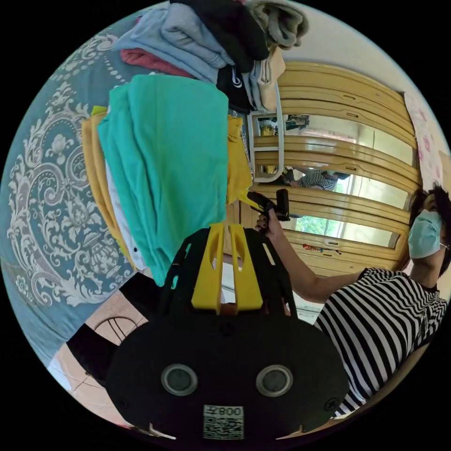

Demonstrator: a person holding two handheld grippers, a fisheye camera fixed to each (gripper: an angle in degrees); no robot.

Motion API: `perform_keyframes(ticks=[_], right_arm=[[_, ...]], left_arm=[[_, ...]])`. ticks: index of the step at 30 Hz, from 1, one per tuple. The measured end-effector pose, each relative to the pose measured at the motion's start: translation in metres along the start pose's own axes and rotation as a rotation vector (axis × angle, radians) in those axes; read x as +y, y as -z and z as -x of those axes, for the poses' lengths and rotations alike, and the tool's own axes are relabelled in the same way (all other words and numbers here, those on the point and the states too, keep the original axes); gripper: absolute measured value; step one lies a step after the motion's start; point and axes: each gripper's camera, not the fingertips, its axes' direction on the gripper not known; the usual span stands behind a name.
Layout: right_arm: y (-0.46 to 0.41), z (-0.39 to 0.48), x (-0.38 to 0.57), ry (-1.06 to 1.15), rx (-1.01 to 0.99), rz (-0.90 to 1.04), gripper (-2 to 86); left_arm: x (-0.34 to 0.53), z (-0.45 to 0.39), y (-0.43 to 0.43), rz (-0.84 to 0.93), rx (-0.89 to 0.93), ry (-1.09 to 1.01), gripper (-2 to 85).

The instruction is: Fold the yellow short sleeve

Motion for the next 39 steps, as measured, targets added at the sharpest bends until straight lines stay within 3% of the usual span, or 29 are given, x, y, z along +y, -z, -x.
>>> perform_keyframes(ticks=[4,12,18,29,34,39], right_arm=[[0.004,0.033,-0.060,0.071,0.154,-0.068,8.9],[-0.015,0.063,-0.121,0.017,0.268,-0.139,9.6],[-0.030,0.070,-0.114,-0.017,0.390,-0.079,2.9],[0.044,0.066,-0.018,-0.037,0.178,-0.190,0.3],[0.086,0.083,0.041,0.016,-0.083,-0.288,0.2],[0.148,0.117,0.103,0.127,-0.212,-0.391,0.1]], left_arm=[[-0.015,-0.003,-0.014,0.014,0.004,-0.071,2.6],[-0.012,0.006,-0.021,0.016,0.071,-0.049,2.2],[-0.004,0.011,-0.017,0.022,0.103,0.015,1.2],[0.001,-0.030,0.003,-0.001,0.171,0.023,0.4],[0.007,-0.065,0.018,-0.032,0.201,0.022,0.4],[0.015,-0.102,0.033,-0.046,0.221,-0.004,0.3]])
